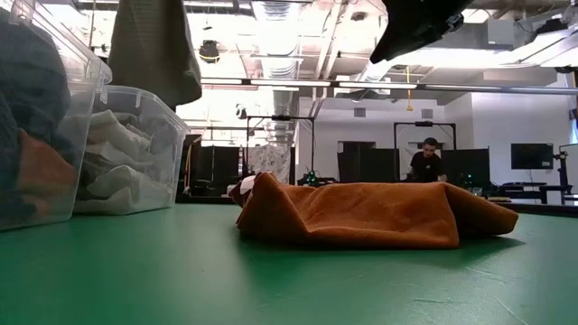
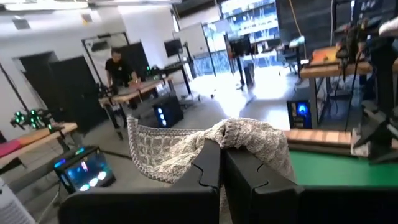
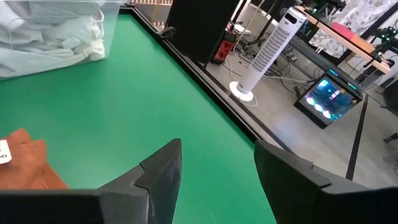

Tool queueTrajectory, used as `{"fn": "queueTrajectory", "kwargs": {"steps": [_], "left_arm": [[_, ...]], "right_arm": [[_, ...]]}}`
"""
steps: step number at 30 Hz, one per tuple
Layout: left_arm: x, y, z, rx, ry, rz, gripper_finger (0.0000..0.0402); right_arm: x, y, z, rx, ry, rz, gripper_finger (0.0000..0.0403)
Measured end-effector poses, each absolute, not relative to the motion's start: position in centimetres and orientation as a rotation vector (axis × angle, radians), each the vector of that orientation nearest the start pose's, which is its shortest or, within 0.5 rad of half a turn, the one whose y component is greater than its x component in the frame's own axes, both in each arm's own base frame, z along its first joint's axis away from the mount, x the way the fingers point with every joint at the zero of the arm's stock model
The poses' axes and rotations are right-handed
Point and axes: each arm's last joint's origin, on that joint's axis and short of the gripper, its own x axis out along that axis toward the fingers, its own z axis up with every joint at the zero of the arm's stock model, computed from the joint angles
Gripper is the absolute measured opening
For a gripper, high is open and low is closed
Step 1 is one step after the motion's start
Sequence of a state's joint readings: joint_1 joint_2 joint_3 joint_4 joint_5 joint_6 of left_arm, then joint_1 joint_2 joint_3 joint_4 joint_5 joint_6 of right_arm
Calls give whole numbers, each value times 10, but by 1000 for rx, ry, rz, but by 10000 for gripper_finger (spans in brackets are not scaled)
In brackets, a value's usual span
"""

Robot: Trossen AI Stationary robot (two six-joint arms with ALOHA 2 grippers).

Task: Sort towels by color in basket
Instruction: Put the white towel into the top transparent bin

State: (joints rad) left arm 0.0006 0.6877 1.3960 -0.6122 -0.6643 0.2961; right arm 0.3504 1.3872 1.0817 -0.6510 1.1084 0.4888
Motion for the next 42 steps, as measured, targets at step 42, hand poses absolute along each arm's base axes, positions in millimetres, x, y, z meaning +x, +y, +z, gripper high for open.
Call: {"fn": "queueTrajectory", "kwargs": {"steps": [42], "left_arm": [[159,64,244,-119,1393,338,0]], "right_arm": [[266,68,281,-193,513,-822,234]]}}
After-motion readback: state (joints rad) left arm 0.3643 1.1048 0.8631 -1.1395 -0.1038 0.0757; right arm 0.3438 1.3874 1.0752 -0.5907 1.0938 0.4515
